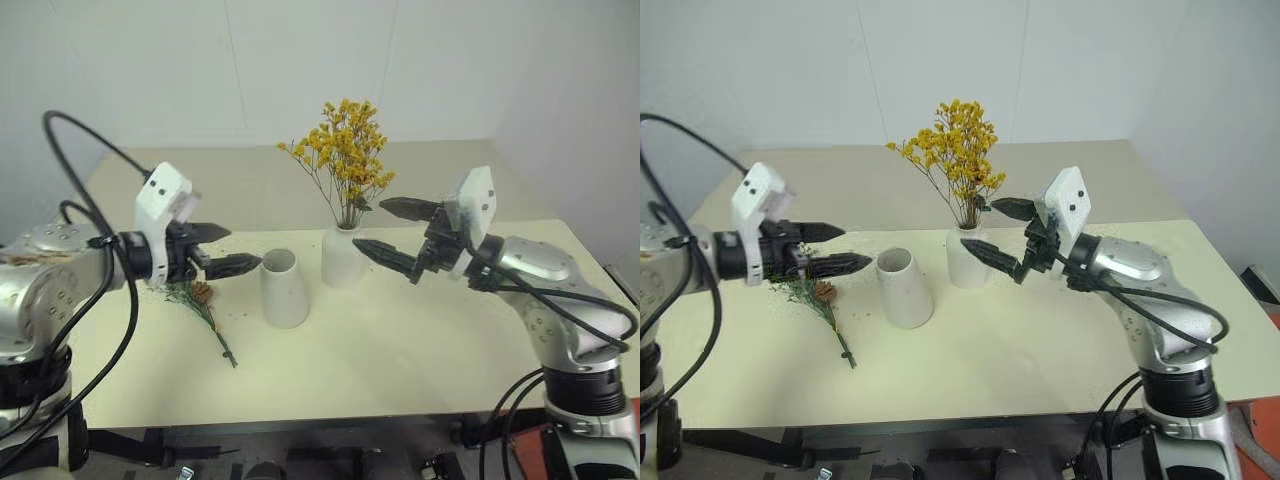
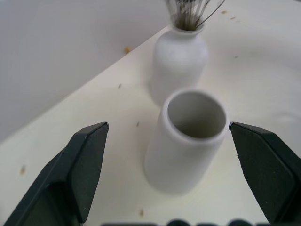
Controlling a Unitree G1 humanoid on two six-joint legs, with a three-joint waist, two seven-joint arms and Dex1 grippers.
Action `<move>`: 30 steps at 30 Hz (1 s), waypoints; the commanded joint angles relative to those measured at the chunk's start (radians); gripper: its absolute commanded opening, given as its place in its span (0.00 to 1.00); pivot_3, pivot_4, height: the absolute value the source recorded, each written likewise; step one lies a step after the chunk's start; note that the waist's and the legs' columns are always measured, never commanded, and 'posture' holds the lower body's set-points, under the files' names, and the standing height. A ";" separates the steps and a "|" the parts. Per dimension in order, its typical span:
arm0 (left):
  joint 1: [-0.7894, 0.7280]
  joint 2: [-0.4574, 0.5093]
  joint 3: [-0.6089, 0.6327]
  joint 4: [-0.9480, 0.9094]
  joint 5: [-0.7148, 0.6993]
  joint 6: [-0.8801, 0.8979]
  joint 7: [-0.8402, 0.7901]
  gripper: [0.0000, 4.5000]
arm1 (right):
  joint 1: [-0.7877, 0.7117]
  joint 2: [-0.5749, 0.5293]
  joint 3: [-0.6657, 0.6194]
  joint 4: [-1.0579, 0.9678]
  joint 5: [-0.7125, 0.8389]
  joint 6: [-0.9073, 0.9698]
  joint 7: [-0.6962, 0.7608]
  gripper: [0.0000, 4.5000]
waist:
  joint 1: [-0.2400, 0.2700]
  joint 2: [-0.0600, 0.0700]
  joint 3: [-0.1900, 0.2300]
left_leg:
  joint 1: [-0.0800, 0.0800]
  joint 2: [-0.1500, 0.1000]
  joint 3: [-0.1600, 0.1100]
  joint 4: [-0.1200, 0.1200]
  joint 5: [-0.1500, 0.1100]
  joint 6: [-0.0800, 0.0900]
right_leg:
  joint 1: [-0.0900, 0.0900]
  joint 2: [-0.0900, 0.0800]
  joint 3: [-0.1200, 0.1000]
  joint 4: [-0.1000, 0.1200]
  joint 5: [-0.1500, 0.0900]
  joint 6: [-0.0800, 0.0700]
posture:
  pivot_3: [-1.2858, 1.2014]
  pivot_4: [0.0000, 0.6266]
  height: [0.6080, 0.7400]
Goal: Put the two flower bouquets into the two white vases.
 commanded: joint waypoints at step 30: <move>0.198 0.134 -0.395 0.405 -1.332 -0.419 1.636 1.00 | -0.076 0.024 0.140 -0.038 -0.033 -0.141 0.170 0.99 | 0.034 -0.003 -0.001 | 0.010 0.001 0.001 -0.001 -0.004 -0.008 | 0.009 -0.001 0.002 -0.003 0.001 -0.002 | 0.52 0.24 1.00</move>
